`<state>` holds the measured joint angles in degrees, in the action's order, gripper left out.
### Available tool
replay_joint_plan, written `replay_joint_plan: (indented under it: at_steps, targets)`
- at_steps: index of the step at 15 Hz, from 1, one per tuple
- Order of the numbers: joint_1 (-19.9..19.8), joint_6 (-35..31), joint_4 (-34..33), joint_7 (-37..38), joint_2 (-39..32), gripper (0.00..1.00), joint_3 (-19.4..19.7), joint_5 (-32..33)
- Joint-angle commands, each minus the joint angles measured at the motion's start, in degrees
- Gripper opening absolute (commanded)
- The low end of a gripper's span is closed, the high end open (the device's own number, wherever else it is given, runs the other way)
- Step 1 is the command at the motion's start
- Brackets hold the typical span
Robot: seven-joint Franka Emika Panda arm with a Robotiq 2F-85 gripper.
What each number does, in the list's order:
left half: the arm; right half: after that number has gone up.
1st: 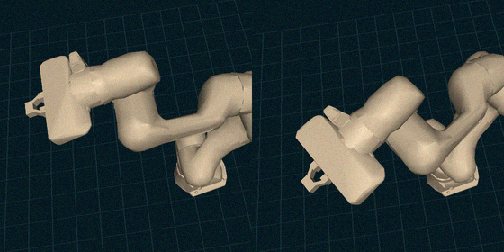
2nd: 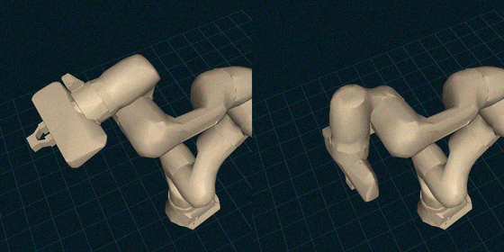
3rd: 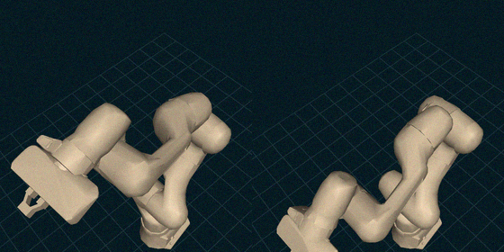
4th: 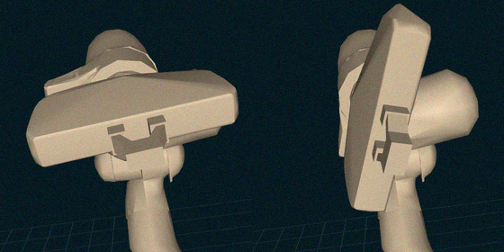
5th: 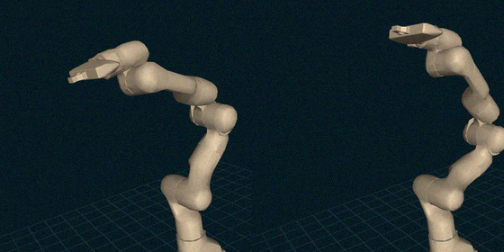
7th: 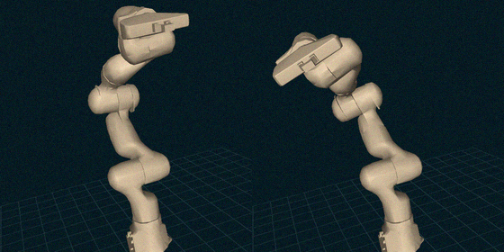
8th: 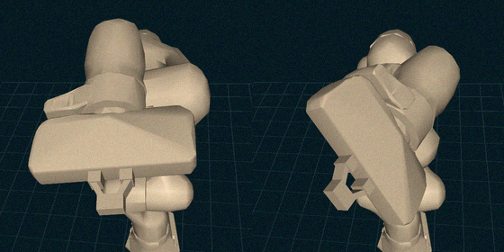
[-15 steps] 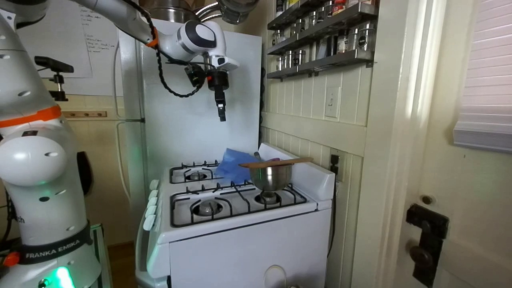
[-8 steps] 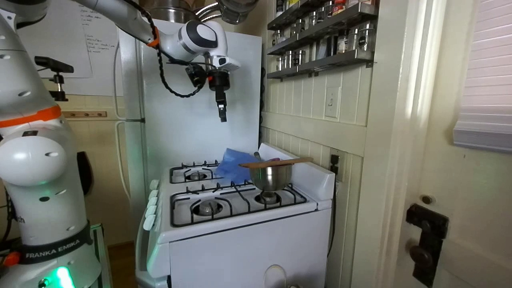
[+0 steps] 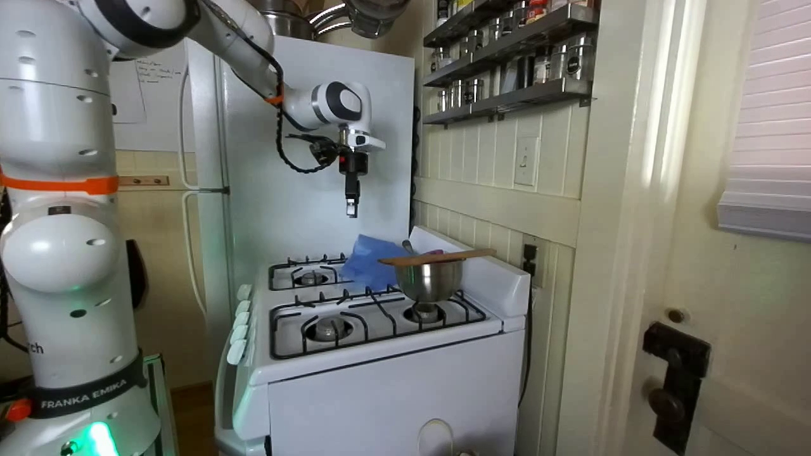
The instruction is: Use the blue fabric to wipe the stove.
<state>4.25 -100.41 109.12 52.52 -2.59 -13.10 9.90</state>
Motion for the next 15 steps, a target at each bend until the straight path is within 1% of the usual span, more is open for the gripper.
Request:
replay_joint_plan:
  at_steps: [1,3,4,5,7,10,11,12,15]
  targets:
    - [6.0,4.8,-14.1,4.0,-14.1,1.0,0.5,5.4]
    - [8.5,8.7,-20.1,-1.3,-19.6,1.0,1.4,5.3]
    - [8.1,3.9,-12.0,1.0,-13.2,1.0,2.5,3.7]
    - [9.2,5.2,-14.8,0.3,-15.9,1.0,2.8,3.7]
    - [10.1,6.4,-18.0,-0.4,-18.8,1.0,3.3,3.7]
    - [10.0,6.8,-19.2,-1.1,-19.3,1.0,3.7,3.7]
    - [10.4,2.6,-18.1,-1.2,-19.0,1.0,3.8,5.0]
    - [10.3,-3.9,-16.5,-2.4,-18.3,1.0,3.7,5.0]
    - [10.2,-17.1,-14.5,-2.1,-18.4,1.0,4.4,2.3]
